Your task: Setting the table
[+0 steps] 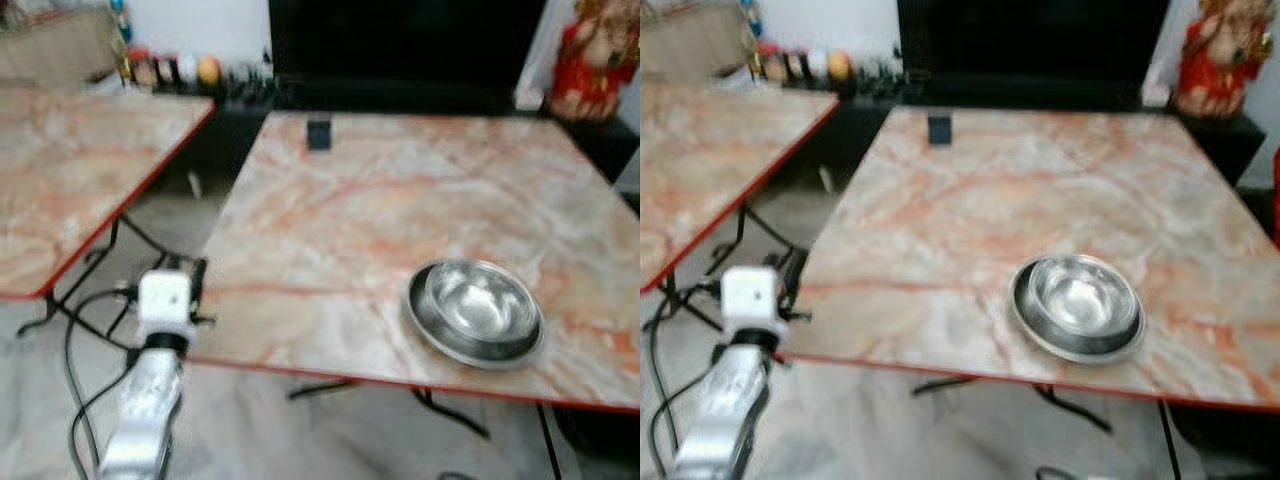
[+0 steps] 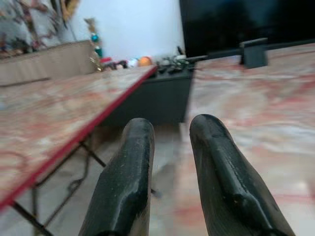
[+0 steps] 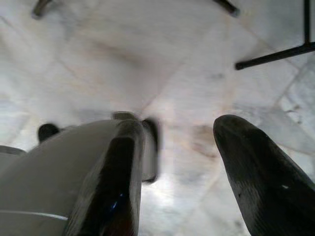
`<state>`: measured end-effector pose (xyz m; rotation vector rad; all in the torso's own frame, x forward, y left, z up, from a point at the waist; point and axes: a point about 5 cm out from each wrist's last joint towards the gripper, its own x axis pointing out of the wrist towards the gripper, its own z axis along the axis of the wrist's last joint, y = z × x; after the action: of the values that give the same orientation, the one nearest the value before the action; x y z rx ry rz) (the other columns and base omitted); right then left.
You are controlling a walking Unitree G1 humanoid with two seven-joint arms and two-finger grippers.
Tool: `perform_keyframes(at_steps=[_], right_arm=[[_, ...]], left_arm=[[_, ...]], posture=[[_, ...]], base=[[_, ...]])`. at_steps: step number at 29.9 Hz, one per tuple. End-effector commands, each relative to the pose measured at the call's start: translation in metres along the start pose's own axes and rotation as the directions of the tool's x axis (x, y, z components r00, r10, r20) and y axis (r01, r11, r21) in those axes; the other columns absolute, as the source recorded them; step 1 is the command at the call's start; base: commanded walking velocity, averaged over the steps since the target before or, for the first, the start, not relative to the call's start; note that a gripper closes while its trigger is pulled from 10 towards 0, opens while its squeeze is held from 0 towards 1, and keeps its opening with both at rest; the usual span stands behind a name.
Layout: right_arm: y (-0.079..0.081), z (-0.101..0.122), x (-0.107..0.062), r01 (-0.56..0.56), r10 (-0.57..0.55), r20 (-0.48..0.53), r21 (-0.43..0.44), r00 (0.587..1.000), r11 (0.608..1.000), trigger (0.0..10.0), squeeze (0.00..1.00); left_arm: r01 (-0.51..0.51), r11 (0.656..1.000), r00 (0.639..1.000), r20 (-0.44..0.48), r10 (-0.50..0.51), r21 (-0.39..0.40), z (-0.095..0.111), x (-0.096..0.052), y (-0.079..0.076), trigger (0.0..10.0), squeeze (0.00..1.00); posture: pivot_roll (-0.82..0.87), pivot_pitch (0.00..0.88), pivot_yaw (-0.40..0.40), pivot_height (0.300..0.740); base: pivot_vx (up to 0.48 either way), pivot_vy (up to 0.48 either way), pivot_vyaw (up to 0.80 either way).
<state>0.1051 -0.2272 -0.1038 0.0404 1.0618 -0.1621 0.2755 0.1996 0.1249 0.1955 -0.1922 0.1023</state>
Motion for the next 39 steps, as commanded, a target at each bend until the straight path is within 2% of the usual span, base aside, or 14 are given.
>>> perform_keyframes(at_steps=[1, 17, 39], right_arm=[[-0.0079, -0.0022, -0.0017, 0.024, -0.024, -0.001, 0.010, 1.000, 1.000, 10.0, 0.00], [-0.0080, 0.0013, -0.0009, 0.026, -0.026, 0.007, 0.011, 1.000, 1.000, 10.0, 0.00], [-0.0072, 0.0042, -0.0001, 0.020, -0.020, 0.011, 0.009, 1.000, 1.000, 10.0, 0.00]], left_arm=[[0.022, 1.000, 1.000, 0.002, -0.022, -0.018, 0.0019, 0.0016, -0.0082, 10.0, 0.00], [0.023, 0.999, 1.000, -0.002, -0.023, -0.027, 0.0017, 0.0007, -0.0105, 10.0, 0.00], [-0.003, 1.000, 1.000, -0.015, 0.002, -0.016, 0.0015, -0.0021, -0.0021, 10.0, 0.00]], posture=[[-0.04, 0.000, 0.013, 0.732], [-0.05, 0.000, 0.014, 0.732], [-0.03, 0.000, 0.008, 0.732]], base=[[0.000, 0.405, 0.00], [0.000, 0.405, 0.00], [0.000, 0.397, 0.00]])
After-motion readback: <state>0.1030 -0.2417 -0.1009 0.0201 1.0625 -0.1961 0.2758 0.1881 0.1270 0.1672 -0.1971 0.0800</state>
